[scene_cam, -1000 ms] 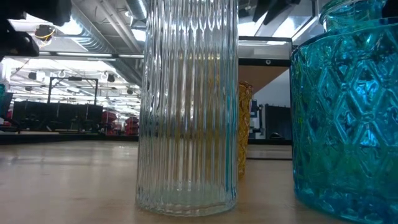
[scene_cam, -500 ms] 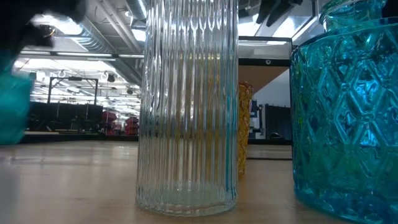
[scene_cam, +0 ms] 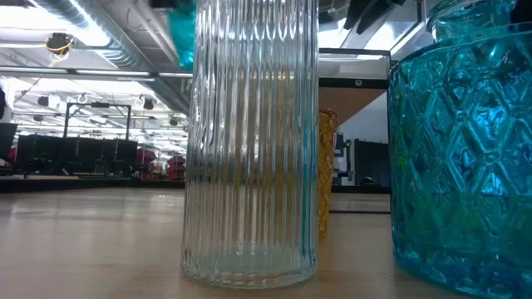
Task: Sort vases onto shelf
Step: Put the blue vase on the shelf
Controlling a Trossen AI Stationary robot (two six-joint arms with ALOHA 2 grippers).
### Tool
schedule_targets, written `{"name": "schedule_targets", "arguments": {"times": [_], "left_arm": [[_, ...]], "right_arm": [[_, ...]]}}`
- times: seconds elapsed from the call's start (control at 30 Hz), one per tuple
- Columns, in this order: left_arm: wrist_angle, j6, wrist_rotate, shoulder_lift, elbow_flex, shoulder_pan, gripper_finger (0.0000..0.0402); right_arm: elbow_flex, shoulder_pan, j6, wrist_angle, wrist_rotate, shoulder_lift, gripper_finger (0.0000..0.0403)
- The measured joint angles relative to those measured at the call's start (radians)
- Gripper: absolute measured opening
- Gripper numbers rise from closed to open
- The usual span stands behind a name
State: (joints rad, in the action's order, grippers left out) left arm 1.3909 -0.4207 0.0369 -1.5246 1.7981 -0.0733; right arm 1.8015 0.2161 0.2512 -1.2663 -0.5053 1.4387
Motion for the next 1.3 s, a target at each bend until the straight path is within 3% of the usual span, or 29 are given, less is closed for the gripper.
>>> {"name": "schedule_targets", "arguments": {"times": [0.2, 0.37, 0.57, 0.73, 0.97, 1.3], "left_arm": [[0.071, 0.168, -0.033, -0.233, 0.245, -0.105, 0.0019], [0.132, 0.262, -0.036, -0.356, 0.353, -0.142, 0.0019], [0.125, 0.301, -0.114, -0.391, 0.359, -0.160, 0.0019], [0.108, 0.320, -0.097, -0.389, 0.359, -0.167, 0.0023], [0.078, 0.327, -0.106, -0.389, 0.359, -0.178, 0.0074], [0.046, 0.320, -0.073, -0.381, 0.359, -0.177, 0.0075]], "right_arm": [[0.000, 0.000, 0.001, 0.000, 0.001, 0.000, 0.0225], [0.000, 0.000, 0.010, -0.011, 0.012, 0.000, 0.0225], [0.000, 0.000, 0.045, -0.024, 0.027, 0.000, 0.0225], [0.000, 0.000, 0.057, -0.029, 0.027, 0.000, 0.0225], [0.000, 0.000, 0.057, -0.027, 0.027, 0.000, 0.0225], [0.000, 0.000, 0.058, -0.027, 0.052, 0.000, 0.0225]]}}
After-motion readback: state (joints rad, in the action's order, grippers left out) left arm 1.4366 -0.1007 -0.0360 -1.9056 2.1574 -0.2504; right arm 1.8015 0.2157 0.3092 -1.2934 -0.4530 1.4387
